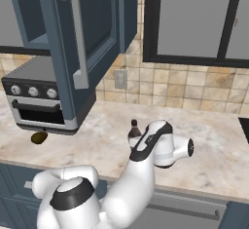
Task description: There are various items on the counter. Only move the condiments/shakers into the cabinet.
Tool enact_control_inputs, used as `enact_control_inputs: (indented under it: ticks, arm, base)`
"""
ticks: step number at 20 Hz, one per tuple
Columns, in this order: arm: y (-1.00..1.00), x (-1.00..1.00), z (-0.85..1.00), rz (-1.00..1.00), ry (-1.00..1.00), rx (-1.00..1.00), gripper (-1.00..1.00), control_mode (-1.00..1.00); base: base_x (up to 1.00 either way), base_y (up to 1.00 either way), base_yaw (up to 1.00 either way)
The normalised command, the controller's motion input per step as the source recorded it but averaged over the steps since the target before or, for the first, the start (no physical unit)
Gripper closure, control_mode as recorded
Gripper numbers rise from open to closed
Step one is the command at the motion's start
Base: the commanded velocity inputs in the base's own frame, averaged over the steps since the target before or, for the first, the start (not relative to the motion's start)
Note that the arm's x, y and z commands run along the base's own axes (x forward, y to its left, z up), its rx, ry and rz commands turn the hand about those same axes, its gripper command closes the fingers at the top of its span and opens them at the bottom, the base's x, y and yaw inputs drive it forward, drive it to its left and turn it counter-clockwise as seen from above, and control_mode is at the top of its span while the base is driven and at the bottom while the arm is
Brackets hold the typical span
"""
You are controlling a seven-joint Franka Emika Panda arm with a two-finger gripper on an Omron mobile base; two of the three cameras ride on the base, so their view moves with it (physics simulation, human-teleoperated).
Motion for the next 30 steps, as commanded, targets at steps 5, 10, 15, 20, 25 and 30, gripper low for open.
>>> enact_control_inputs:
  ticks: [5,10,15,20,25,30]
  arm:
    - [-0.04,-0.37,0.19,-0.05,0.00,0.08,1.00,-1.00]
    - [-0.06,-0.74,0.82,-0.14,0.00,0.20,1.00,-1.00]
    - [0.00,-0.98,1.00,-0.13,0.00,0.19,1.00,-1.00]
    - [0.07,-1.00,1.00,-0.11,0.00,0.12,1.00,-1.00]
    - [0.50,-1.00,0.76,-0.10,0.06,0.01,1.00,-1.00]
    - [0.58,-1.00,0.55,-0.10,0.19,0.00,1.00,-1.00]
  base:
    - [0.00,0.00,0.00]
    - [0.00,0.00,0.00]
    - [0.00,0.00,0.00]
    - [0.00,0.00,0.00]
    - [0.00,0.00,0.00]
    - [0.00,0.00,0.00]
